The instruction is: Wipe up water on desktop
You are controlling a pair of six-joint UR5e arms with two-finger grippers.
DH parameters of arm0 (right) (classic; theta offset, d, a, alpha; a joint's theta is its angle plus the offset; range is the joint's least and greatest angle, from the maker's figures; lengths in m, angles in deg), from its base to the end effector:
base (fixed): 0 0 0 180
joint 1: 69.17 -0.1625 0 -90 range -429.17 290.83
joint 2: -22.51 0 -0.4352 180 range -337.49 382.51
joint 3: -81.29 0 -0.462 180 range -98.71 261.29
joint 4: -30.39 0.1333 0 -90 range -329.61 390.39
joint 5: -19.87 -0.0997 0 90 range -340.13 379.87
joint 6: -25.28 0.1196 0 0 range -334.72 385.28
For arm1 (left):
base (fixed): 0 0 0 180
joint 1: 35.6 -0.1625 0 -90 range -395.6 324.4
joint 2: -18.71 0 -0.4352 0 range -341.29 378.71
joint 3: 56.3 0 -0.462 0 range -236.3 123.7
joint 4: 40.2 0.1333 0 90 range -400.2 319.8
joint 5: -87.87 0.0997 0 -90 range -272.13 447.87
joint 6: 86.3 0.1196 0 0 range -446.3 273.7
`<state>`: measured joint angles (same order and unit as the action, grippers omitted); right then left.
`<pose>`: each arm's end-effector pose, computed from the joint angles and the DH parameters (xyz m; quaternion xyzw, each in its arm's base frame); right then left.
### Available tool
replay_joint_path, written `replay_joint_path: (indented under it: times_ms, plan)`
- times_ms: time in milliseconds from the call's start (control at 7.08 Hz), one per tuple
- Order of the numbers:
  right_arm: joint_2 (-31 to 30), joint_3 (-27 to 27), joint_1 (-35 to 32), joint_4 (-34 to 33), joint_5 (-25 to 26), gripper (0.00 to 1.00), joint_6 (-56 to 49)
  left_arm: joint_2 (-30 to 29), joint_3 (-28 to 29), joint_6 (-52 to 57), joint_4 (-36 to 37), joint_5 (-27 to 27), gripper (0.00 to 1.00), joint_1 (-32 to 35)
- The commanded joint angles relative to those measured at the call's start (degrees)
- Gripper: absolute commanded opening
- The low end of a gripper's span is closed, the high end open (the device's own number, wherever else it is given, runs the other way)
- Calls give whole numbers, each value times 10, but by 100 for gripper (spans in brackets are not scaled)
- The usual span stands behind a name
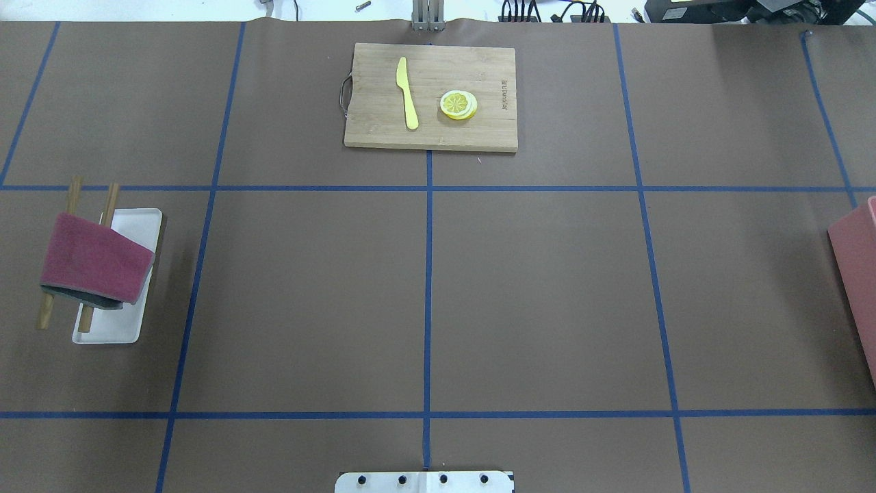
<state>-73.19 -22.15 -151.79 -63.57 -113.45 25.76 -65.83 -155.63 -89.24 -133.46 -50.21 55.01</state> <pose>-0.0159 -0.5221 0.6136 0.0053 -0.3701 -0.0680 0.9265 -0.0499 -0.5279 0.6315 0.0485 0.4077 -0.0029 0.9118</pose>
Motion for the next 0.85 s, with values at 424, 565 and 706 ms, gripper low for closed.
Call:
replay_joint_path:
  times_ms: [424,565,706]
  plan:
    - [-15,-23,0,0,-4,100,1,3,-9,1,-3,0,98,-1]
    - [-20,-35,-1,0,-10,100,1,3,-10,1,-4,-1,98,-1]
    - [-24,-41,-2,0,-11,100,2,3,-10,1,-4,-3,98,0]
